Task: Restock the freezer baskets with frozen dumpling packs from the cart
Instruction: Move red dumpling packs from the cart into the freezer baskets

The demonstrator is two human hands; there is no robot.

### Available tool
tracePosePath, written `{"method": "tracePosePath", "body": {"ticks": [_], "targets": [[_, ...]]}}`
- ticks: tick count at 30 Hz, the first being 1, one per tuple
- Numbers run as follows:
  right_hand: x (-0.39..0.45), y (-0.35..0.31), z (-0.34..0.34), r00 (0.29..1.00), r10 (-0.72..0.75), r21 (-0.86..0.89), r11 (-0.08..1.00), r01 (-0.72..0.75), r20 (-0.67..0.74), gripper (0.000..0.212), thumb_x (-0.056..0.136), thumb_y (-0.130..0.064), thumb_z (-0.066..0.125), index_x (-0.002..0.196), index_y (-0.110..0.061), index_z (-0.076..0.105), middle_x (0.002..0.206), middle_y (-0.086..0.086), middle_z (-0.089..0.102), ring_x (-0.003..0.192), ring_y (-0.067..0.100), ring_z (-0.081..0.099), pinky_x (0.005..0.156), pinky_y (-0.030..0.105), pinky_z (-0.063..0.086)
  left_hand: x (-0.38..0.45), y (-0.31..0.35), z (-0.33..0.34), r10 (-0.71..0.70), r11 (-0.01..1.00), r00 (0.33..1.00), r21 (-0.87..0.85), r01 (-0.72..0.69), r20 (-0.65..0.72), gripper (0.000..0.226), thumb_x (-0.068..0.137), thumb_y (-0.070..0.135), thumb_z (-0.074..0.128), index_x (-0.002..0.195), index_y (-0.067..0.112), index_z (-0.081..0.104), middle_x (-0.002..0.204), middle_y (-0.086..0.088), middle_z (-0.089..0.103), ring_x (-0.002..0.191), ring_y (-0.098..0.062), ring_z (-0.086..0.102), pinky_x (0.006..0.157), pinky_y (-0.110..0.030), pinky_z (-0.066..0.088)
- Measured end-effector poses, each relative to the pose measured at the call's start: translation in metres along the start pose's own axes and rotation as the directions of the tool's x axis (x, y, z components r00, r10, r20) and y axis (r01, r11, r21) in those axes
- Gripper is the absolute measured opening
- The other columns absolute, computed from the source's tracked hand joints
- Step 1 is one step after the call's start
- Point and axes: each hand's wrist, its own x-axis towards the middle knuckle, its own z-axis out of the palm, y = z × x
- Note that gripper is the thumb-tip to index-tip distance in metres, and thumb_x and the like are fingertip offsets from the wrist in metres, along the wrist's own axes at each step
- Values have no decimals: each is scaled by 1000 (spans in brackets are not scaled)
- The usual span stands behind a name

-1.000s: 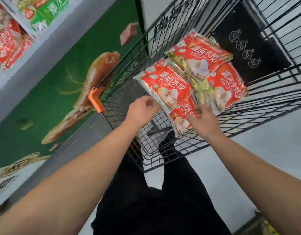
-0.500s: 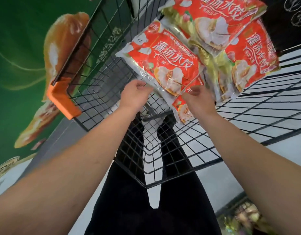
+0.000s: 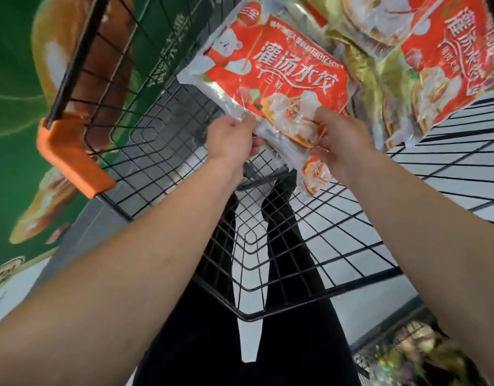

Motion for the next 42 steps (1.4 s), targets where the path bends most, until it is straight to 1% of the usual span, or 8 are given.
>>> {"method": "tracePosePath", "body": {"ticks": [8,13,16,22,26,31,35,42], "targets": [[1,13,-1,991,-84,-103,992,74,-100,20,83,-11,70,92,-21,55,92,-2,69,92,21,70,81,39,60,-39,-31,-21,-119,968,993,221,117,-3,36,92,41,66,69,14,61,66,0,66,59,-12,60,72,-37,58],[10,9,-8,989,-134,-193,974,119,-70,23,83,-2,67,86,-22,58,88,-2,69,84,19,70,77,35,59,-25,0,-53,550,749,798,570,-339,-248,17,87,29,62,77,19,53,79,5,54,75,-13,47,77,-30,38],[14,7,-10,994,-104,-166,981,98,-25,29,79,3,68,99,-16,61,98,5,73,80,22,72,68,34,60,11,30,-53,548,628,830,705,-330,-100,26,91,26,56,109,8,61,109,-7,61,102,-25,54,88,-30,37],[14,8,-9,1000,4,42,999,-4,-9,25,93,-24,57,115,-19,69,102,0,77,94,22,74,78,47,61,47,44,-47,50,930,998,367,-38,-25,18,97,27,53,102,14,64,108,-9,73,99,-26,71,91,-45,58],[-3,0,-6,992,-51,65,996,59,-117,10,88,-8,61,92,-10,71,91,8,77,85,27,75,77,53,61,29,40,-56,80,974,997,212,-81,11,16,96,24,58,81,19,61,100,-8,75,95,-29,73,85,-50,60],[-54,1,-13,969,-156,-25,988,154,-190,23,90,-3,51,73,-15,62,71,-2,66,66,15,63,53,23,50,-19,31,-80,115,976,993,184,-115,10,21,96,25,58,79,18,66,93,-7,76,90,-30,74,80,-53,60],[-106,-12,-22,944,-254,-12,966,257,-211,18,86,-6,52,77,-16,64,80,4,65,76,22,62,69,35,55,-76,53,-105,175,983,981,33,-179,87,17,91,28,65,90,13,72,94,-6,78,90,-26,75,86,-50,60],[-207,-33,-21,893,-450,-20,893,449,-20,30,99,-8,49,73,-20,57,76,-1,63,67,16,62,52,28,53,-187,55,-170,372,919,926,-117,-377,-63,25,89,36,68,86,12,76,92,-8,78,88,-27,76,85,-49,61]]}}
